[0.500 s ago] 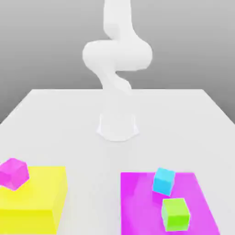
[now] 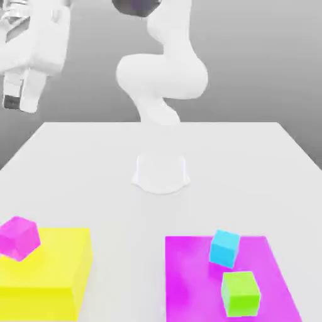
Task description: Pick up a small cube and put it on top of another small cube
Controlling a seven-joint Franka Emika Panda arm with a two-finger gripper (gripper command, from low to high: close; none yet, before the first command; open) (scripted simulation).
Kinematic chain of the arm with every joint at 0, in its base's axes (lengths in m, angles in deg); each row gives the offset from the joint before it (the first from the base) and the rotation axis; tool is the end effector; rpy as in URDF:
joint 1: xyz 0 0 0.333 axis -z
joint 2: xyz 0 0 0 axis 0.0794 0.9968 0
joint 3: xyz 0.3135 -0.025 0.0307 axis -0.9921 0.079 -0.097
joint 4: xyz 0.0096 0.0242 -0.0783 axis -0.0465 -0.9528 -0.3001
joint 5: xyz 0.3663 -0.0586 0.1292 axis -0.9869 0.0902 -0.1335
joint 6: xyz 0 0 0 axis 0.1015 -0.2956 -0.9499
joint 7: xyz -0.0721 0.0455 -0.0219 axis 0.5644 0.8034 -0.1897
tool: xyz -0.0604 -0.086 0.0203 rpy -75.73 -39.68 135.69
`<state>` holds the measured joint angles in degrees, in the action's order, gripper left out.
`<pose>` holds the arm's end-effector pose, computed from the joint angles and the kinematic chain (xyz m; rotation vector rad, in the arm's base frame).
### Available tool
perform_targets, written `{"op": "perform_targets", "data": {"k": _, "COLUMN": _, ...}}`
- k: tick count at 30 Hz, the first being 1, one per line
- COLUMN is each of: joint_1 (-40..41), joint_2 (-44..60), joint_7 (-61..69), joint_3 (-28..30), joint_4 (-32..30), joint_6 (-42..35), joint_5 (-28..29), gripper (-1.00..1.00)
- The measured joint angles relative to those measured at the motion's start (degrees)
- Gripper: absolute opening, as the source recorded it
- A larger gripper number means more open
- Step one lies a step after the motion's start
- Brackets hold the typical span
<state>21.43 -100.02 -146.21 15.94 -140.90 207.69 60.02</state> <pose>0.4403 -0.1983 0.4524 -1.6347 2.4399 -0.5245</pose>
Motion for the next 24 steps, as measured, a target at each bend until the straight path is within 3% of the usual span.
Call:
{"op": "perform_targets", "data": {"k": 9, "joint_1": 9.43, "joint_2": 15.3, "joint_7": -21.35, "joint_3": 4.03, "joint_4": -3.54, "joint_6": 6.82, "joint_5": -0.1, "gripper": 0.0}}
{"op": "perform_targets", "data": {"k": 16, "joint_1": 13.65, "joint_2": 27.23, "joint_7": -32.87, "joint_3": 7.03, "joint_4": -6.12, "joint_6": 12.35, "joint_5": -6.53, "gripper": 0.0}}
{"op": "perform_targets", "data": {"k": 21, "joint_1": 15.62, "joint_2": 37.34, "joint_7": -32.35, "joint_3": 5.37, "joint_4": -4.62, "joint_6": 19.95, "joint_5": -9.64, "gripper": 0.0}}
{"op": "perform_targets", "data": {"k": 22, "joint_1": 15.88, "joint_2": 38.7, "joint_7": -32.18, "joint_3": 5.07, "joint_4": -4.36, "joint_6": 21.04, "joint_5": -9.87, "gripper": -1.0}}
{"op": "perform_targets", "data": {"k": 24, "joint_1": 15.88, "joint_2": 38.7, "joint_7": -32.18, "joint_3": 5.07, "joint_4": -4.36, "joint_6": 21.06, "joint_5": -9.87, "gripper": -1.0}}
